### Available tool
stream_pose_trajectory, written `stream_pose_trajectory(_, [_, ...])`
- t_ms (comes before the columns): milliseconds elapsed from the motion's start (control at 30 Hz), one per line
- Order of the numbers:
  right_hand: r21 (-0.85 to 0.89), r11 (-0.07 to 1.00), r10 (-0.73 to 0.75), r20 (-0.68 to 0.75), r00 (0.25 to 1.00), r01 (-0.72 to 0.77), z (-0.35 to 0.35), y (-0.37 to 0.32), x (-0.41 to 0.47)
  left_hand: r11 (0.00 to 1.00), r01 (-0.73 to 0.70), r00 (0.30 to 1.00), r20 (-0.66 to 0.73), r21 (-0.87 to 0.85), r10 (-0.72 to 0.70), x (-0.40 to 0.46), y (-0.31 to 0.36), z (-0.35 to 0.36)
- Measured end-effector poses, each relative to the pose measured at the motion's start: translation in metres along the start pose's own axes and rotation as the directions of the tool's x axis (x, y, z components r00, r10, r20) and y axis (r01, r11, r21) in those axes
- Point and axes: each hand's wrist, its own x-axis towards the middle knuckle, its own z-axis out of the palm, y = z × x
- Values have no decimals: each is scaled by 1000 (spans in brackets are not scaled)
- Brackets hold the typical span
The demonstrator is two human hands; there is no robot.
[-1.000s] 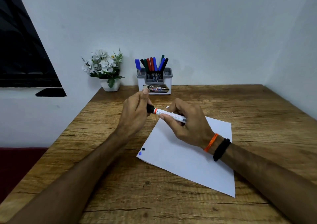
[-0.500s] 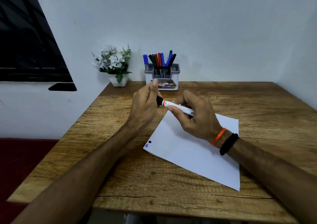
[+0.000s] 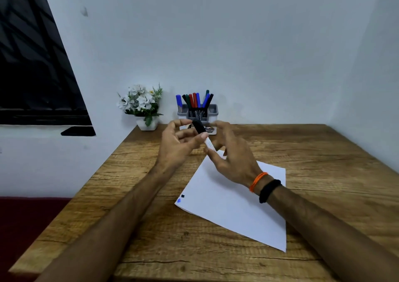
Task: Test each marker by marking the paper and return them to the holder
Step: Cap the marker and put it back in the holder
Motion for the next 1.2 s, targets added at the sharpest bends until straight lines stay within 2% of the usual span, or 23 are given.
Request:
stream_pose_trajectory(167, [-154,972,-170,69,983,179,-2,-4,7,989,-58,998,38,135,53,0,-4,0])
stream_pose_trajectory(267, [-149,973,-166,80,983,176,-1,0,10,992,-33,998,61,119,26,6,-7,-6])
stream_pose_trajectory(333, [-138,981,-131,73,989,140,-1,3,16,961,-45,999,25,271,40,14,-13,-15])
stream_pose_trajectory(400, [-120,988,-95,60,994,102,0,7,29,822,-55,997,-6,567,71,24,-24,-27])
stream_pose_trajectory(467, [-104,992,-67,40,997,71,4,12,47,593,-31,1000,22,805,22,33,-38,-38])
stream_pose_trajectory(500, [-99,994,-51,31,998,54,6,13,57,492,-27,999,44,870,-24,36,-44,-41])
stream_pose_trajectory(567, [-87,996,-24,14,1000,25,12,15,79,354,-58,988,104,934,-114,40,-56,-45])
stream_pose_trajectory(667, [-107,994,-28,-24,999,25,23,17,114,229,-87,966,138,970,-217,45,-68,-49])
stream_pose_trajectory(767, [-115,993,-29,-76,997,20,36,22,146,224,-76,962,131,972,-242,47,-71,-49])
stream_pose_trajectory(933, [-81,997,-21,-130,991,10,55,35,183,245,-101,973,147,964,-179,46,-75,-52])
stream_pose_trajectory(1200, [-158,987,-18,-130,991,-3,74,51,212,222,-89,970,135,971,-202,49,-79,-52])
